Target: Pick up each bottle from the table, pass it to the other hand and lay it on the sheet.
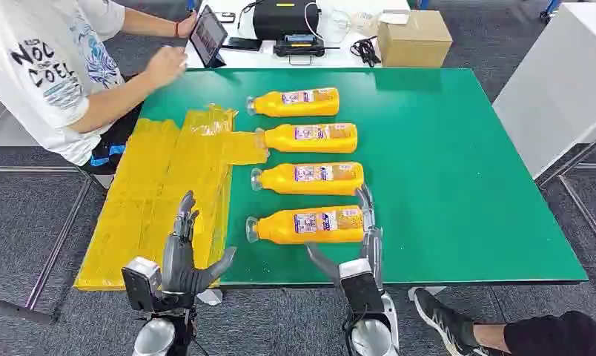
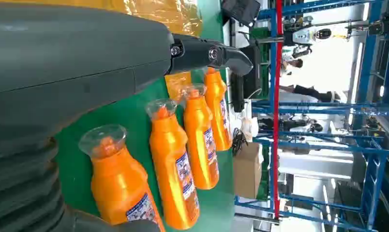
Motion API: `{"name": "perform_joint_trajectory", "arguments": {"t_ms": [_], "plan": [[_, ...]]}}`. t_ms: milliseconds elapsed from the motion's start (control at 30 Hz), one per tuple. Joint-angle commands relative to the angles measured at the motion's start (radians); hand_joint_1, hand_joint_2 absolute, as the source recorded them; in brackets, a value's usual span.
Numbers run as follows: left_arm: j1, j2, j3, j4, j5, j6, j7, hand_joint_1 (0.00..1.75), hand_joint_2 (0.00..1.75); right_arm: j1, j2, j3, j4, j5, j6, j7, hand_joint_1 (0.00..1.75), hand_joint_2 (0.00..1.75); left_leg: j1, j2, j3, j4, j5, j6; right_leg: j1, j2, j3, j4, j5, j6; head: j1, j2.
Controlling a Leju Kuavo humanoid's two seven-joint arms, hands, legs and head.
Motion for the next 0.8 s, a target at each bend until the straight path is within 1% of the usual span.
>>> {"name": "perform_joint_trajectory", "arguments": {"t_ms": [33, 100, 133, 167, 200, 267, 300, 367, 400, 433, 467, 533, 567, 600, 633, 700, 733, 767, 800], "plan": [[-0.018, 0.029, 0.002, 0.054, 0.000, 0.004, 0.007, 0.00, 1.75, -0.015, -0.008, -0.002, 0.044, 0.008, -0.012, -0.004, 0.00, 1.75, 0.001, 0.001, 0.006, -0.001, -0.002, -0.002, 0.002, 0.001, 0.006, -0.002, -0.002, -0.003, 0.000, 0.000], [-0.019, 0.027, 0.005, 0.055, 0.000, 0.002, 0.007, 0.00, 1.75, -0.013, -0.006, -0.004, 0.046, 0.004, -0.011, -0.002, 0.00, 1.75, 0.001, 0.001, 0.003, -0.001, -0.001, -0.001, 0.001, 0.000, 0.003, -0.001, -0.001, -0.002, 0.000, 0.000], [-0.020, 0.026, 0.005, 0.056, 0.000, 0.001, 0.007, 0.00, 1.75, -0.013, -0.006, -0.005, 0.048, 0.003, -0.010, -0.002, 0.00, 1.75, 0.001, 0.001, 0.006, -0.001, -0.002, -0.002, 0.002, 0.001, 0.006, -0.001, -0.002, -0.003, 0.000, 0.000], [-0.022, 0.025, 0.004, 0.057, -0.001, 0.002, 0.008, 0.00, 1.75, -0.014, -0.005, -0.005, 0.052, 0.000, -0.008, -0.001, 0.00, 1.75, 0.001, 0.001, 0.005, -0.001, -0.001, -0.002, 0.001, 0.000, 0.005, -0.001, -0.001, -0.002, 0.000, 0.000], [-0.027, 0.026, 0.000, 0.060, -0.004, 0.003, 0.009, 0.00, 1.75, -0.015, -0.004, -0.005, 0.056, -0.003, -0.006, -0.001, 0.00, 1.75, 0.002, 0.001, 0.007, -0.001, -0.002, -0.002, 0.002, 0.000, 0.007, -0.001, -0.002, -0.003, 0.000, 0.000], [-0.030, 0.026, -0.003, 0.062, -0.005, 0.002, 0.009, 0.00, 1.75, -0.015, -0.004, -0.004, 0.055, -0.006, -0.003, -0.001, 0.00, 1.75, 0.001, 0.001, 0.004, -0.001, -0.001, -0.001, 0.001, 0.000, 0.004, -0.001, -0.001, -0.002, 0.000, 0.000], [-0.031, 0.026, -0.003, 0.062, -0.005, 0.001, 0.010, 0.00, 1.75, -0.014, -0.004, -0.005, 0.054, -0.007, -0.003, -0.001, 0.00, 1.75, 0.002, 0.001, 0.006, -0.001, -0.002, -0.002, 0.002, 0.000, 0.006, -0.001, -0.002, -0.003, 0.000, 0.000], [-0.029, 0.025, -0.003, 0.062, -0.004, 0.001, 0.010, 0.00, 1.75, -0.011, -0.006, -0.007, 0.048, -0.007, -0.004, -0.001, 0.00, 1.75, 0.001, 0.000, 0.004, -0.001, -0.001, -0.002, 0.001, 0.000, 0.004, -0.001, -0.001, -0.002, 0.000, 0.000], [-0.028, 0.025, -0.004, 0.062, -0.003, 0.001, 0.011, 0.00, 1.75, -0.010, -0.006, -0.007, 0.048, -0.007, -0.004, -0.001, 0.00, 1.75, 0.002, 0.000, 0.006, -0.001, -0.002, -0.002, 0.002, 0.000, 0.006, -0.001, -0.002, -0.003, 0.000, 0.000], [-0.027, 0.025, -0.004, 0.064, -0.003, 0.001, 0.011, 0.00, 1.75, -0.010, -0.007, -0.006, 0.048, -0.005, -0.005, -0.002, 0.00, 1.75, 0.001, 0.000, 0.004, -0.001, -0.001, -0.001, 0.001, 0.000, 0.004, -0.001, -0.001, -0.002, 0.000, 0.000], [-0.028, 0.025, -0.004, 0.064, -0.002, 0.001, 0.011, 0.00, 1.75, -0.010, -0.007, -0.004, 0.049, 0.006, -0.013, -0.002, 0.00, 1.75, 0.002, 0.001, 0.006, -0.001, -0.002, -0.002, 0.002, 0.000, 0.006, -0.001, -0.002, -0.003, 0.000, 0.000], [-0.029, 0.026, -0.001, 0.064, -0.001, 0.002, 0.012, 0.00, 1.75, -0.011, -0.007, -0.005, 0.050, 0.006, -0.014, -0.002, 0.00, 1.75, 0.001, 0.000, 0.003, -0.001, -0.001, -0.001, 0.001, 0.000, 0.003, -0.001, -0.001, -0.001, 0.000, 0.000], [-0.031, 0.027, 0.001, 0.065, -0.001, 0.003, 0.013, 0.00, 1.75, -0.014, -0.008, -0.005, 0.054, 0.006, -0.014, 0.000, 0.00, 1.75, 0.001, 0.001, 0.006, -0.001, -0.002, -0.002, 0.002, 0.000, 0.006, -0.002, -0.002, -0.002, 0.000, 0.000], [-0.034, 0.027, 0.005, 0.069, 0.001, 0.006, 0.014, 0.00, 1.75, -0.020, -0.009, -0.007, 0.060, 0.011, -0.014, 0.007, 0.00, 1.75, 0.001, 0.000, 0.003, -0.001, -0.001, -0.001, 0.001, 0.000, 0.003, -0.001, -0.001, -0.002, 0.000, 0.000], [-0.038, 0.026, 0.010, 0.073, 0.004, 0.010, 0.015, 0.00, 1.75, -0.025, -0.011, -0.009, 0.067, 0.016, -0.014, 0.012, 0.00, 1.75, 0.002, 0.001, 0.006, -0.001, -0.002, -0.002, 0.002, 0.000, 0.006, -0.001, -0.002, -0.003, 0.000, 0.000], [-0.048, 0.027, 0.020, 0.087, 0.011, 0.015, 0.017, 0.00, 1.75, -0.041, -0.015, -0.016, 0.086, 0.029, -0.014, 0.035, 0.00, 1.75, 0.001, 0.001, 0.004, -0.001, -0.001, -0.001, 0.001, 0.000, 0.004, -0.001, -0.001, -0.002, 0.000, 0.000], [-0.051, 0.025, 0.028, 0.093, 0.022, 0.013, 0.020, 0.00, 1.75, -0.048, -0.015, -0.020, 0.091, 0.047, -0.018, 0.056, 0.00, 1.75, 0.001, 0.001, 0.005, -0.001, -0.002, -0.002, 0.001, 0.000, 0.005, -0.001, -0.001, -0.002, 0.000, 0.000], [-0.054, 0.021, 0.042, 0.097, 0.051, 0.010, 0.013, 0.00, 1.75, -0.065, -0.027, -0.018, 0.106, 0.090, -0.008, 0.109, 0.00, 1.75, 0.002, 0.001, 0.008, -0.001, -0.002, -0.002, 0.002, 0.001, 0.008, -0.002, -0.002, -0.003, 0.000, 0.000], [-0.056, 0.016, 0.053, 0.098, 0.078, 0.003, 0.012, 0.00, 1.75, -0.081, -0.042, -0.009, 0.124, 0.133, -0.003, 0.145, 0.00, 1.75, 0.001, 0.002, 0.005, -0.001, -0.001, -0.002, 0.002, 0.001, 0.005, -0.002, -0.001, -0.002, 0.000, 0.000]]}}
